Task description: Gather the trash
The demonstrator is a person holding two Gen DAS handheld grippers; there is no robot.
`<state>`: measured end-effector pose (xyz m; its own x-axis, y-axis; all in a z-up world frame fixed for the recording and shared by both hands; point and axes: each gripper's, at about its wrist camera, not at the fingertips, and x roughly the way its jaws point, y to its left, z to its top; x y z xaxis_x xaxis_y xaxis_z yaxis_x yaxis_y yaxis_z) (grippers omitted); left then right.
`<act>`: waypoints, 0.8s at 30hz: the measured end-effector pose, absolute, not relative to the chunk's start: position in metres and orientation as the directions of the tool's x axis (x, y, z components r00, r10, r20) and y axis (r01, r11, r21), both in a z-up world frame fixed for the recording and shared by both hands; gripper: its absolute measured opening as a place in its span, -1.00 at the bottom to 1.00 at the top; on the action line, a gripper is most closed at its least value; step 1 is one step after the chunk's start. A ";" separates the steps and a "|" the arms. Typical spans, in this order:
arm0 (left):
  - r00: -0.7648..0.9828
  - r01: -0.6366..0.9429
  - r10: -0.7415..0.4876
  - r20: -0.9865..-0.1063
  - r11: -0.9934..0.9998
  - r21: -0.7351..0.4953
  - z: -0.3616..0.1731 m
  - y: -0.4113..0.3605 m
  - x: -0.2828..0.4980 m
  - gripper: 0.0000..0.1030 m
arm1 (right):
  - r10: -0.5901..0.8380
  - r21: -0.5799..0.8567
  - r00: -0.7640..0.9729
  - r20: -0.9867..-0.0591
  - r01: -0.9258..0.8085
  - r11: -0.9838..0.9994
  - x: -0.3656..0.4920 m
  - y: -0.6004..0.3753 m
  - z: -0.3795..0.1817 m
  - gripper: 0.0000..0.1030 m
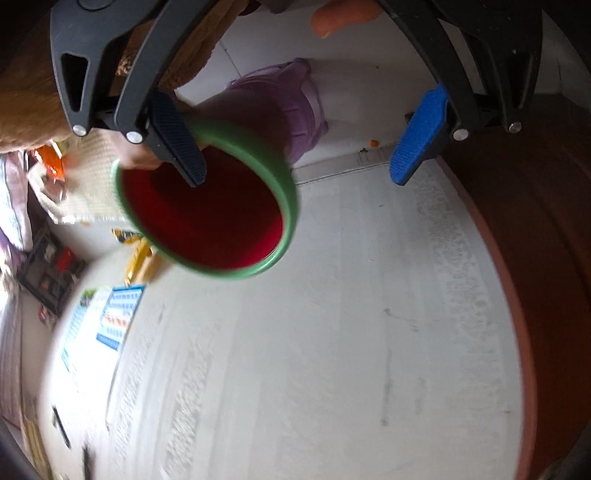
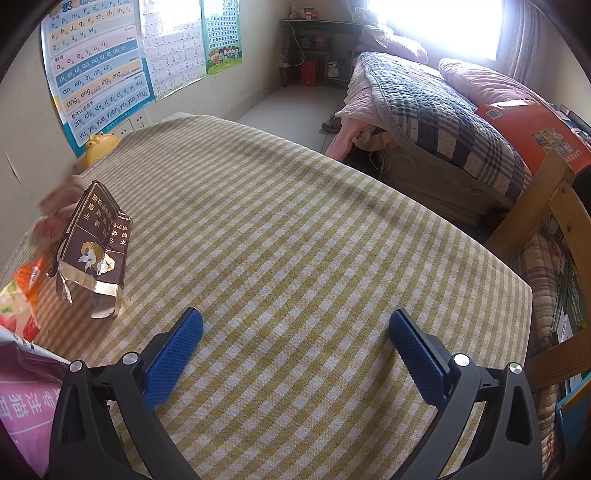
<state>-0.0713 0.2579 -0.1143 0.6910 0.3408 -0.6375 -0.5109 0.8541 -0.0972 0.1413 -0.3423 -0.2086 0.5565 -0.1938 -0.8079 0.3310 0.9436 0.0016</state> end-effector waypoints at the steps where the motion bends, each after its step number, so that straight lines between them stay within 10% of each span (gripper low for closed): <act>1: 0.690 -0.501 0.335 -0.642 0.861 -0.088 -0.116 0.256 -0.067 0.90 | -0.194 0.002 0.557 -0.808 0.331 0.944 0.142 -0.343 -0.210 0.88; 24: 0.742 -0.219 0.156 -0.652 0.976 -0.016 -0.098 0.162 -0.012 0.90 | -0.194 0.002 0.557 -0.808 0.331 0.944 0.142 -0.343 -0.209 0.88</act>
